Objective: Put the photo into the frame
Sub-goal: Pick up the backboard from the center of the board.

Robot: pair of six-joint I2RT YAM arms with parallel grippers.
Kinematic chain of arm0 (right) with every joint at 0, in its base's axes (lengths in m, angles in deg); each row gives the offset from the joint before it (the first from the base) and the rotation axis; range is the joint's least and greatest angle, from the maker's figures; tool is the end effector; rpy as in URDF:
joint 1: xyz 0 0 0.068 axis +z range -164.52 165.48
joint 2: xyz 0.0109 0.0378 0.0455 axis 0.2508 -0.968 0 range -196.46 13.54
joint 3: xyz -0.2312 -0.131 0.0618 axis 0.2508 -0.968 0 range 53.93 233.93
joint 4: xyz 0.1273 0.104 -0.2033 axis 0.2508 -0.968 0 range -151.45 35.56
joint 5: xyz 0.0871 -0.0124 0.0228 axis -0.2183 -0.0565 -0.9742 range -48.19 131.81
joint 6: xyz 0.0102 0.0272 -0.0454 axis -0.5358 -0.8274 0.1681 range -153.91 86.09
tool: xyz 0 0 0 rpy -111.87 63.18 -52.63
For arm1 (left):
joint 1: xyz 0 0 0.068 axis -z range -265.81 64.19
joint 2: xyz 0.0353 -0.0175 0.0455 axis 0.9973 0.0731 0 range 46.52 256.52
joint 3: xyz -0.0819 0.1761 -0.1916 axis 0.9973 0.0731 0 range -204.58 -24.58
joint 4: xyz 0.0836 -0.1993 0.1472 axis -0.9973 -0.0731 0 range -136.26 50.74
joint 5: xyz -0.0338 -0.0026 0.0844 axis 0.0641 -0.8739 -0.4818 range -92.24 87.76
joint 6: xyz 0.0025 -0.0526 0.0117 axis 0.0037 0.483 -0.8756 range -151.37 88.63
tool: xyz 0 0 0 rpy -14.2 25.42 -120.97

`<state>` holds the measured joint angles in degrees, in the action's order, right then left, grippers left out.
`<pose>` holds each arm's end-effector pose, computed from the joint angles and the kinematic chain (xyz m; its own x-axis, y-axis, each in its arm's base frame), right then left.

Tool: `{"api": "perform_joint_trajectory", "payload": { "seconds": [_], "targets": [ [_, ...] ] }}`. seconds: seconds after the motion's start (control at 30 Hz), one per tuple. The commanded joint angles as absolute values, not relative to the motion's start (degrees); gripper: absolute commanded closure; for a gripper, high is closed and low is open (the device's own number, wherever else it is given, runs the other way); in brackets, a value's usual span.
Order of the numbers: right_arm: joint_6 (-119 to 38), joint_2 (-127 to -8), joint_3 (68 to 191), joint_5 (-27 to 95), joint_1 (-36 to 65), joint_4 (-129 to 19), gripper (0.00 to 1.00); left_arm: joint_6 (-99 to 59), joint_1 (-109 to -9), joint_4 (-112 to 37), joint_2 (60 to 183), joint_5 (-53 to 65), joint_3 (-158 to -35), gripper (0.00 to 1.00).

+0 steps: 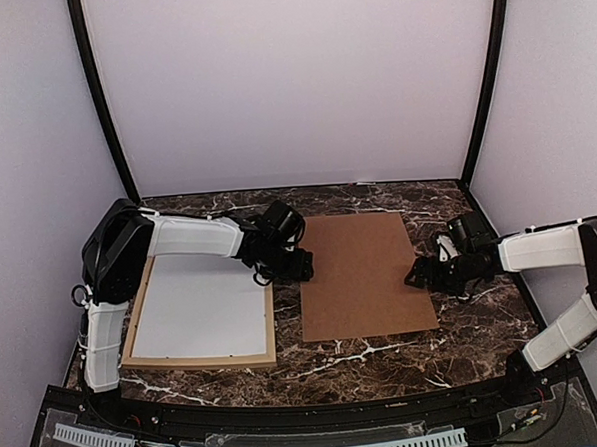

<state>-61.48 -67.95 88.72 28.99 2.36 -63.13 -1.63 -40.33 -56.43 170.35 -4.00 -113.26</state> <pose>0.2412 0.0814 0.1480 -0.8850 0.2031 -0.4190 0.0066 0.9053 0.4247 0.3296 -0.3335 0.1541 -0.8289 0.1357 -0.5427 0.3321 0.9001 -0.2821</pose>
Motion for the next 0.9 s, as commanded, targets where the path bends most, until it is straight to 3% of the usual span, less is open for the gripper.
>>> {"api": "perform_joint_trajectory", "payload": {
  "seconds": [0.0, 0.87],
  "targets": [
    [-62.51, -69.65, 89.72, 30.78, 2.61, -66.44, 0.12, -1.11, -39.82, -60.54, 169.47, -4.21, -111.75, 0.24],
    [-63.70, -77.57, 93.01, 23.30, 2.70, -62.09, 0.15, 7.29, -38.79, -52.88, 172.46, 10.09, -106.42, 0.21]
  ]
}}
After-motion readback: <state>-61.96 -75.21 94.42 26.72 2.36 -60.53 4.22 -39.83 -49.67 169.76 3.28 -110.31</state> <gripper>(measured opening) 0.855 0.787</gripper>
